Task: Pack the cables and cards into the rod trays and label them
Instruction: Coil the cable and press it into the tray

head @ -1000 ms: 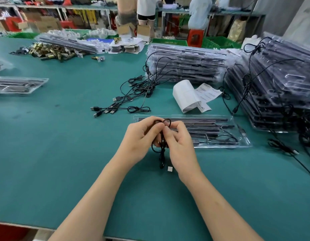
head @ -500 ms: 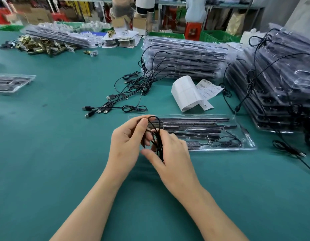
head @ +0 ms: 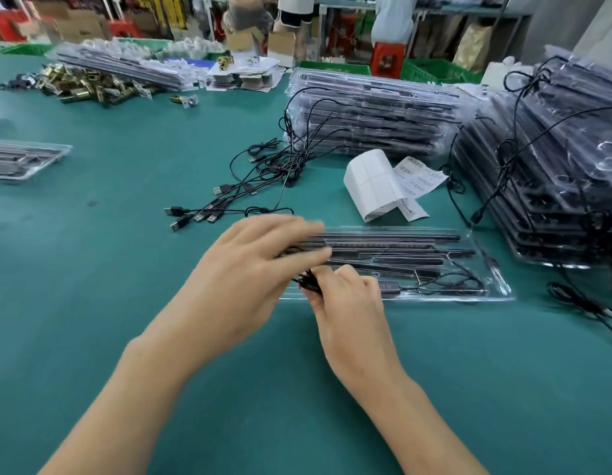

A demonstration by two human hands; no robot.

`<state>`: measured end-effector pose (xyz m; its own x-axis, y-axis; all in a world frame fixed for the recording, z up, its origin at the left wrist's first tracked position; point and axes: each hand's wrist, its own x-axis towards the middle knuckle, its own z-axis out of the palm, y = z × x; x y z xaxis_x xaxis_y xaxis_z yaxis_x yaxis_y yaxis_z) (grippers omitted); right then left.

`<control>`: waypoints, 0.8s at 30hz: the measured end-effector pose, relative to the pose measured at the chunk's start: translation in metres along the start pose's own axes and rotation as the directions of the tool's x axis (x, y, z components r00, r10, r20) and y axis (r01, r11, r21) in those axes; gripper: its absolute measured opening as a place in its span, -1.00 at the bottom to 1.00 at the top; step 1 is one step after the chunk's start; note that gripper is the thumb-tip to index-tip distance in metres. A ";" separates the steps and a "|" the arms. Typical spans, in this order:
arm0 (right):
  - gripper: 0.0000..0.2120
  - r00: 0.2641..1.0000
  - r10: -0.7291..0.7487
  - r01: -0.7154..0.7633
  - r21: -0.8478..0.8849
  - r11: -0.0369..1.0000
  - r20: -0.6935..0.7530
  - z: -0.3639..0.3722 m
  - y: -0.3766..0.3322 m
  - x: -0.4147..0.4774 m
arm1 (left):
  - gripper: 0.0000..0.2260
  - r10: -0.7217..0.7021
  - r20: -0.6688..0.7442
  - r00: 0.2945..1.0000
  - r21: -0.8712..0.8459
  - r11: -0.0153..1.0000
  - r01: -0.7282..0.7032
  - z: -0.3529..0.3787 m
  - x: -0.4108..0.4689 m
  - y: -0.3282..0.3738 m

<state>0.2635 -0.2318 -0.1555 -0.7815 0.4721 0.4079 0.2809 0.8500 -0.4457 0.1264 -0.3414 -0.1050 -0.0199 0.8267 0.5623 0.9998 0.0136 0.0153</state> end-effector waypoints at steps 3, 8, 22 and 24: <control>-0.85 0.999 -0.033 0.033 -0.007 0.999 0.007 -0.002 -0.001 0.000 | -0.72 0.056 0.126 0.991 0.156 0.985 -0.075 -0.004 -0.006 0.001; -0.91 0.993 0.043 -0.056 0.112 0.992 0.114 -0.001 -0.002 0.001 | -0.73 -0.098 0.073 0.992 0.112 0.990 0.089 0.005 -0.019 0.013; -0.74 0.984 0.138 -0.160 0.221 0.962 0.113 -0.037 0.038 -0.022 | -0.77 -0.388 0.013 0.921 -0.265 0.887 0.377 0.027 -0.048 0.010; -0.70 0.964 0.156 -0.206 0.237 0.949 0.214 -0.030 0.033 -0.025 | -0.75 -0.404 0.026 0.914 -0.310 0.866 0.392 0.027 -0.048 0.010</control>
<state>0.3091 -0.2081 -0.1562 -0.8292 0.5376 0.1531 0.2957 0.6543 -0.6960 0.1377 -0.3660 -0.1539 -0.4221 0.7648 0.4868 0.8567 0.1609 0.4900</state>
